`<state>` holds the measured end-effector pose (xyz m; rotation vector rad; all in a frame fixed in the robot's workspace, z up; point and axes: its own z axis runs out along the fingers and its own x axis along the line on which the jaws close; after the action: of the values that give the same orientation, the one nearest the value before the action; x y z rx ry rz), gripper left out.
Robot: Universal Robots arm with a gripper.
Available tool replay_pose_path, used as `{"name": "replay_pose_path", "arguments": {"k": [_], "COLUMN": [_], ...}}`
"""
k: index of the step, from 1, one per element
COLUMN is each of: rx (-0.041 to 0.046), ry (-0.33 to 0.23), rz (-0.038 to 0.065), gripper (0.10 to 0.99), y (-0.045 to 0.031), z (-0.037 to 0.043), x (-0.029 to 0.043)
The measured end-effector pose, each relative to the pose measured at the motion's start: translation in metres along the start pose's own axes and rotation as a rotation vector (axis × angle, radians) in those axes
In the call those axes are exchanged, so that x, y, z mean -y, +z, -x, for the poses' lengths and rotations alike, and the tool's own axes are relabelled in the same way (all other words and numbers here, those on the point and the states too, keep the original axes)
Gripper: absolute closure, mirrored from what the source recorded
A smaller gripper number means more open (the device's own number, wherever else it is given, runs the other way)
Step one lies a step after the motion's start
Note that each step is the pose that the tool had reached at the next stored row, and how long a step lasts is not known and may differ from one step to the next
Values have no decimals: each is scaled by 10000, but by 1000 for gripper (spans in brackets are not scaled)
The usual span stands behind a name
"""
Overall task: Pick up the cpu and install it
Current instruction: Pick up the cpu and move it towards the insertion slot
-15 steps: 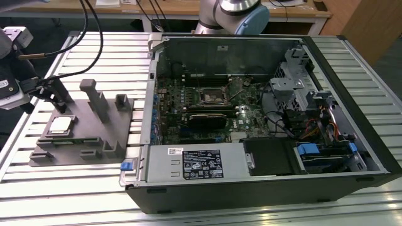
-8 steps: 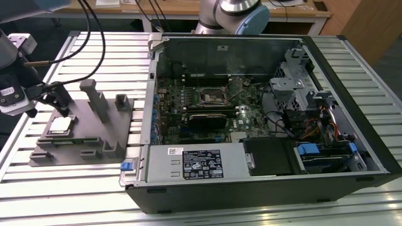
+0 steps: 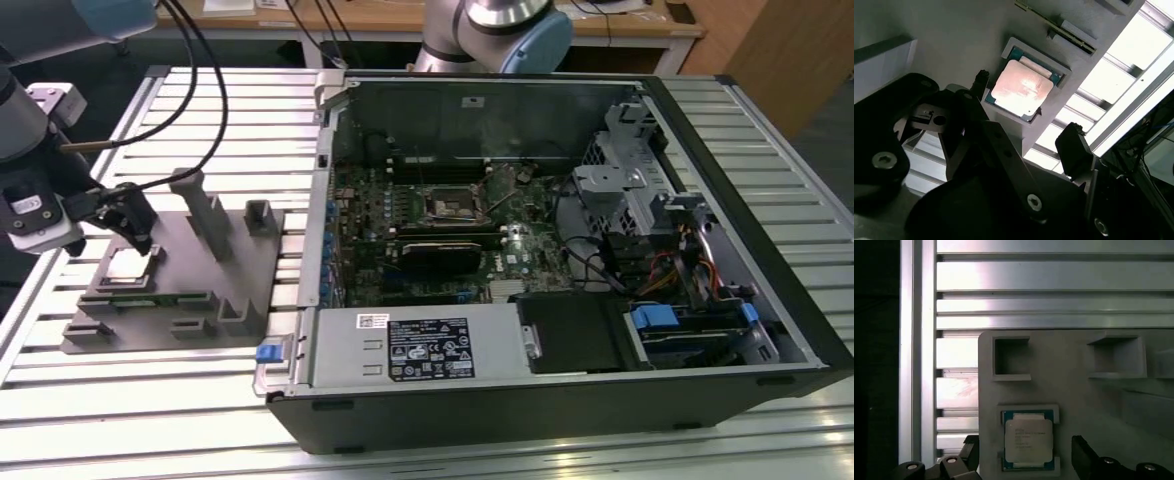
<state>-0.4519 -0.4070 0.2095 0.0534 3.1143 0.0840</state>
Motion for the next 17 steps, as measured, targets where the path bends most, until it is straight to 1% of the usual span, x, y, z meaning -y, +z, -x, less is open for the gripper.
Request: {"name": "replay_pose_path", "arguments": {"k": [3,7,12,17], "rx": [1,10,11,12], "ry": [23,189,202,199], "rz": [-1,-5,-5,-37], "gripper": [267,267,267,267], "y": [37,72,118,173], "z": [0,-1,-3,-2], "x": [2,5,7,11]}}
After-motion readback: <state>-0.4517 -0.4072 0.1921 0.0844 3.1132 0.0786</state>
